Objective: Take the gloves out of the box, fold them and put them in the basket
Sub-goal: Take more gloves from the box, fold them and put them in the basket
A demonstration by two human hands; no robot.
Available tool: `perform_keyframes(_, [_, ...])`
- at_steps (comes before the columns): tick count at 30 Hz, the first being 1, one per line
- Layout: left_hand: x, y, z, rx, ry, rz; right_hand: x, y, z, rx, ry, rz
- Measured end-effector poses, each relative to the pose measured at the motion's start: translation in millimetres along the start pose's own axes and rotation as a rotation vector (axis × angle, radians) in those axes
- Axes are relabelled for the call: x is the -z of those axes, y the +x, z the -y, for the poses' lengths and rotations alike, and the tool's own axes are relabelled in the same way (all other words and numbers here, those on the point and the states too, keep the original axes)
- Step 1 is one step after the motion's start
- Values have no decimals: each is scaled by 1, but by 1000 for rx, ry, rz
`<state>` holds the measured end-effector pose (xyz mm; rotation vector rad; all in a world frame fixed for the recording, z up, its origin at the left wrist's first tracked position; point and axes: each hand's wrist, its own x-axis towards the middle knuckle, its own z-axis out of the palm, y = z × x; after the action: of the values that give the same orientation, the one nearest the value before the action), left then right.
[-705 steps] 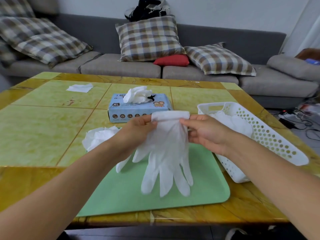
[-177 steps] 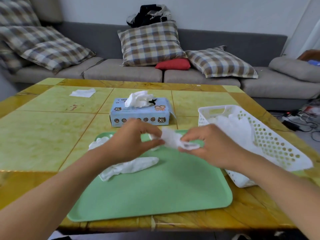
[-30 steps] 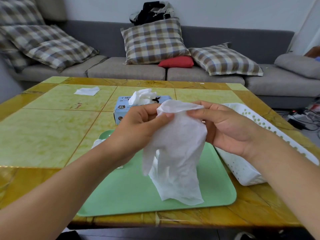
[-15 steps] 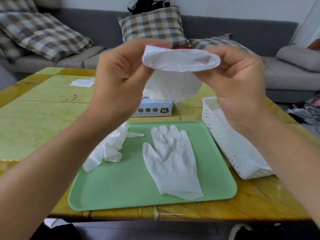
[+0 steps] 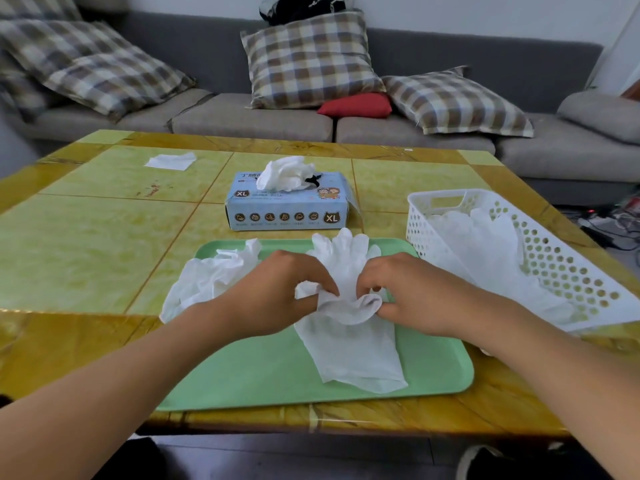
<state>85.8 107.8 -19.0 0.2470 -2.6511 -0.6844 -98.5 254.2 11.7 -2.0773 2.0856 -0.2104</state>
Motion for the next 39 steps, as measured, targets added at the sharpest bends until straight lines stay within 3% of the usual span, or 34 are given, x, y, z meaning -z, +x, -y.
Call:
perform_keyframes(3, [5, -1, -15, -104, -37, -115, 6, -4, -4, 8, 29, -1])
perform_keyframes(5, [3, -6, -24, -168, 3, -107, 7, -7, -4, -4, 47, 38])
perform_keyframes(9, [-7, -20, -23, -167, 88, 88, 7, -11, -3, -36, 39, 221])
perform_keyframes(13, [-16, -24, -16, -159, 208, 262, 1, -11, -1, -13, 28, 281])
perform_keyframes(24, [-18, -19, -18, -87, 55, 343, 4, -17, 3, -45, 55, 428])
perform_keyframes(39, [-7, -23, -31, -44, 122, 522, -13, -14, 9, 13, 42, 484])
